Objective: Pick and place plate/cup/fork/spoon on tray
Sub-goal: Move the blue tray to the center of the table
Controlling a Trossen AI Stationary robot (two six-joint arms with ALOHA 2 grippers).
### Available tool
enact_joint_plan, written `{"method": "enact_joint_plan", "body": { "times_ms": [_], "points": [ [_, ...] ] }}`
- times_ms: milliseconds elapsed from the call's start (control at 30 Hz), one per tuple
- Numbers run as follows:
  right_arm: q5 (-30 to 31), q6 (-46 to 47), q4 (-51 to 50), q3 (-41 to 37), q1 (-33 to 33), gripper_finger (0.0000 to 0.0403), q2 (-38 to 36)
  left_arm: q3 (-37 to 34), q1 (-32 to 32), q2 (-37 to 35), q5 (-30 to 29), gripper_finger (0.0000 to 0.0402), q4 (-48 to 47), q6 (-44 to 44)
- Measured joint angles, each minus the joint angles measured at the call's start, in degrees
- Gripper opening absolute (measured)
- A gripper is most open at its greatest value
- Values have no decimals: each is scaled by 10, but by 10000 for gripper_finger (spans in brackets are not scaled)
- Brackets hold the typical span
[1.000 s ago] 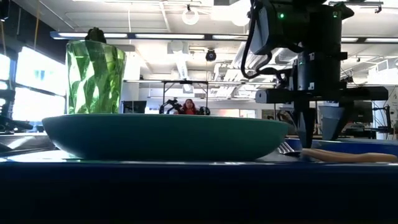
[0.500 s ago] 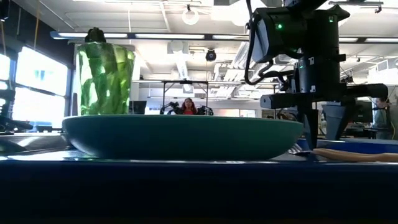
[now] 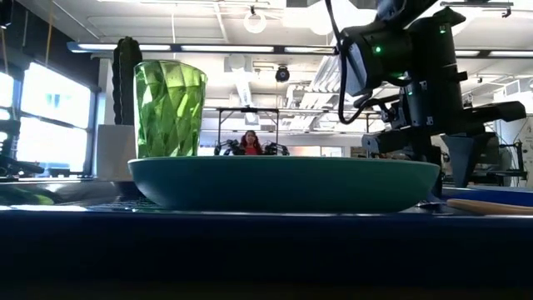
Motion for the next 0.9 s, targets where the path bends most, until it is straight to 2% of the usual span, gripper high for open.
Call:
{"method": "enact_joint_plan", "body": {
  "times_ms": [900],
  "points": [
    [28, -100, -20, 0, -74, 139, 0, 0, 0, 0, -1, 85, 0, 1]
  ]
}}
